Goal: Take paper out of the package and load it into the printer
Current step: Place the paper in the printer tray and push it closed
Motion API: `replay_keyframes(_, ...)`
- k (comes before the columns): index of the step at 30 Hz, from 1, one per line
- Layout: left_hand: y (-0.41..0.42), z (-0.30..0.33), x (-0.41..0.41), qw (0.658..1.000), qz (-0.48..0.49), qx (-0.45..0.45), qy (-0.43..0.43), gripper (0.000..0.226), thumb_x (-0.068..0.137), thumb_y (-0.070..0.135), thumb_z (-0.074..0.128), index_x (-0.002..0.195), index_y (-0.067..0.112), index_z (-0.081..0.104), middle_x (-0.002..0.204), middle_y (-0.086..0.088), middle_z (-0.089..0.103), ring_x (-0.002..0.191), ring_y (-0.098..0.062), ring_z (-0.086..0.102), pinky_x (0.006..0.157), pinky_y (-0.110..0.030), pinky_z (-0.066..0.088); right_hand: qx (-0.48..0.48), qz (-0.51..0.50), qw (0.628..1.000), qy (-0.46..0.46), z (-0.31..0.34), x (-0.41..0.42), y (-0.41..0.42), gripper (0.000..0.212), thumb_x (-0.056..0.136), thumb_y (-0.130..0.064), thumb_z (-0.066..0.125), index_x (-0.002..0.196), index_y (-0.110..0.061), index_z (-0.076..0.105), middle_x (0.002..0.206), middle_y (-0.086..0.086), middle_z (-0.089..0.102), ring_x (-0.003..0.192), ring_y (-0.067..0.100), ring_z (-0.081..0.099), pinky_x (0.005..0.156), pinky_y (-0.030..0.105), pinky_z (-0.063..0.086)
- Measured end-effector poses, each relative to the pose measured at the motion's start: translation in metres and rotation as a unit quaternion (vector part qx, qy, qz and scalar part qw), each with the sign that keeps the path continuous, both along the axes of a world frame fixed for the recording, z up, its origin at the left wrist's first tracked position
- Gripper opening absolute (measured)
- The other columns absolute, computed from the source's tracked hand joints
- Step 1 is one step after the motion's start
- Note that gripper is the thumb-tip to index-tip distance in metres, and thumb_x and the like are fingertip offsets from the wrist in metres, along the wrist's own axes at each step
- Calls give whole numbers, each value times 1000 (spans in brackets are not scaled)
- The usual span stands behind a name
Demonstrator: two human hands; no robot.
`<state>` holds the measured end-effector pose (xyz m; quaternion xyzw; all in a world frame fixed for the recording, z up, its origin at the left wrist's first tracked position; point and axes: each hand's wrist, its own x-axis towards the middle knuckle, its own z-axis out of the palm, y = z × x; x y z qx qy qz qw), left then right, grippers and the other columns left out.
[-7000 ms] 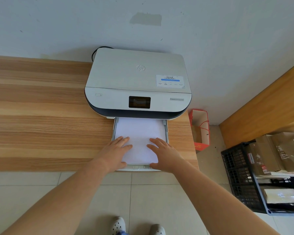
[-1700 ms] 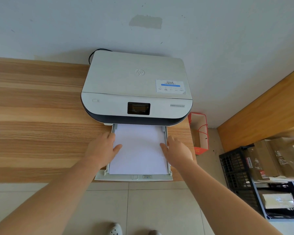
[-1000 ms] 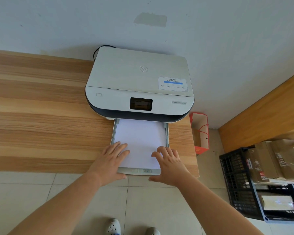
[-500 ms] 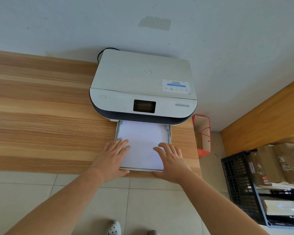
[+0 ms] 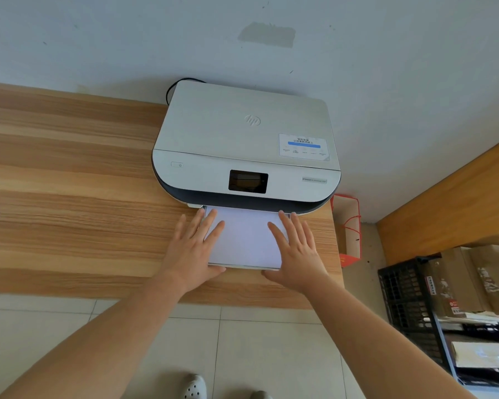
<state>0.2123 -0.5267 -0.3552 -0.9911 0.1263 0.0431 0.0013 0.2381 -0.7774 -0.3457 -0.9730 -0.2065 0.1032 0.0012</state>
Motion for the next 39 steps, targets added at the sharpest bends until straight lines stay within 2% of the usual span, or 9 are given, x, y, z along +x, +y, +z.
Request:
replay_keyframes(10,-2,3,29,999,11,7,-35,104,74,68,57,151,22,4,160,-7,-12,146,-27,-13,117,-56,0,-41,-20,998,-30,7,30,6,110,78,-69,50,152,-19,-15,159,6,-29,142,28,-33,119,52,-12)
replay_keyframes(12,-2,3,35,999,22,11,-39,105,72,66,61,151,21,10,160,-8,-9,147,-28,-9,116,-57,3,-49,-22,998,-40,9,36,8,110,79,-67,50,151,-18,-17,158,7,-31,142,29,-34,118,51,-14)
replay_keyframes(15,-2,4,45,998,39,9,-47,105,70,65,65,150,19,16,161,-9,-5,147,-28,-5,116,-58,3,-53,-26,997,-54,11,46,12,112,78,-63,56,152,-16,-15,159,9,-28,143,31,-31,119,50,-12)
replay_keyframes(18,0,3,55,998,46,11,-46,104,73,66,61,151,21,8,160,-6,-13,147,-26,-10,116,-56,-1,-53,-23,997,-58,10,54,16,110,80,-56,60,152,-16,-12,159,10,-25,145,31,-27,119,48,-12)
replay_keyframes(21,1,2,62,998,48,10,-48,103,74,65,60,151,20,9,160,-6,-14,147,-26,-9,117,-57,2,-54,-22,996,-61,9,60,18,108,81,-51,60,152,-15,-13,159,10,-26,145,31,-27,119,47,-12)
replay_keyframes(27,4,1,73,997,32,18,-67,96,78,61,59,151,19,12,160,-9,-14,147,-27,-9,117,-56,4,-54,-22,995,-79,8,75,19,107,83,-53,59,152,-14,-14,156,7,-31,145,31,-28,119,48,-12)
replay_keyframes(32,7,-4,80,998,21,19,-64,96,78,60,60,151,18,14,160,-10,-12,147,-30,-7,117,-57,9,-57,-12,995,-84,5,82,15,111,80,-58,62,154,-14,-7,161,9,-21,147,30,-23,121,48,-7)
replay_keyframes(39,5,-10,83,997,16,8,-74,86,84,48,61,150,14,18,160,-12,-7,146,-34,-2,114,-59,17,-60,-9,994,-92,0,87,12,106,85,-52,62,153,-17,-12,159,6,-27,146,27,-26,118,44,-12)
